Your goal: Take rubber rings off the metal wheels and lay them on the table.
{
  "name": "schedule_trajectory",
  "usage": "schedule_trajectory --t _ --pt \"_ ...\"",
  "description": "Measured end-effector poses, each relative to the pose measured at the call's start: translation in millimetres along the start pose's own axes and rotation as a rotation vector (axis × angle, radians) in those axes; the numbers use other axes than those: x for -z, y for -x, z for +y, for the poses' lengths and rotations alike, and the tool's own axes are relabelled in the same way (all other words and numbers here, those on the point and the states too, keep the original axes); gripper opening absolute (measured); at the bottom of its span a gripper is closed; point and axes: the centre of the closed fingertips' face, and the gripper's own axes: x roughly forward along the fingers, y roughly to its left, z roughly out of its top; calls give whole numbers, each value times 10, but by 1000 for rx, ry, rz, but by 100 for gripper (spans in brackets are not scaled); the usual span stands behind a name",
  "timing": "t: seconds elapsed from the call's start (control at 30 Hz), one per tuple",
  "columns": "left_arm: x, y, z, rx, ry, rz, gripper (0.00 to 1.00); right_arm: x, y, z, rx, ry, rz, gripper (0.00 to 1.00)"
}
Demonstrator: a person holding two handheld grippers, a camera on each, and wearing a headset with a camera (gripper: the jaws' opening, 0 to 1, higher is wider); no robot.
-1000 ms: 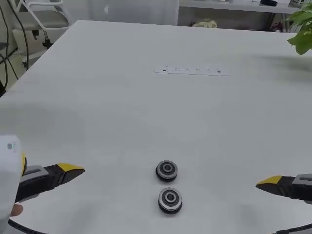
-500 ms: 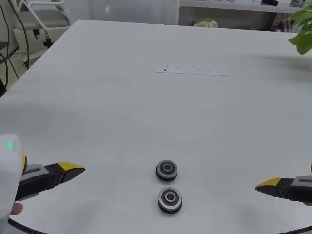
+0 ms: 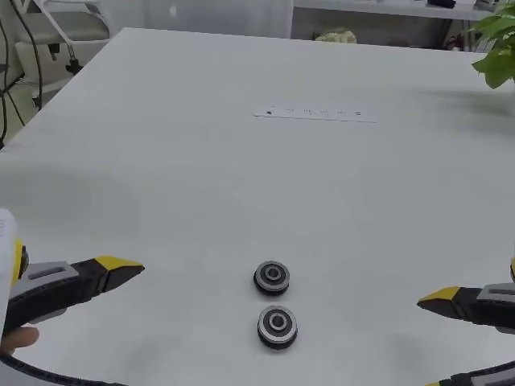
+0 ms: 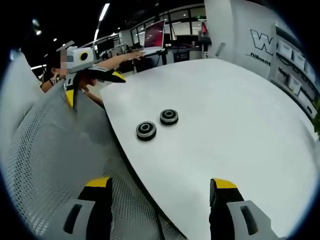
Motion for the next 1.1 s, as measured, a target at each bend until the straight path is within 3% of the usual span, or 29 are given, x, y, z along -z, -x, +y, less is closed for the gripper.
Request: schedule_trajectory --t 0.13,0.23,0.4,0.63,0.77,0.9,1.1 --pt "6 18 -4 -4 -47 36 99 -66 28 -23 14 -7 -28 79" --pt "-37 7 -52 11 -74 41 99 -225 68 -56 15 -43 -108 79" --pt "-66 -10 -79 29 -113 56 99 -458 169 -133 31 -66 -192 78" --pt "-201 41 -14 25 -146 59 99 -868 198 -109 3 -13 -289 76" --pt "-276 107 30 25 -174 69 99 -1002 171 -96 -14 21 -302 72" --pt "-382 192 149 -5 -211 83 99 -1139 127 -77 -30 72 -307 69" --pt "-571 207 221 -34 -261 57 97 -1294 54 -55 -49 123 -310 66"
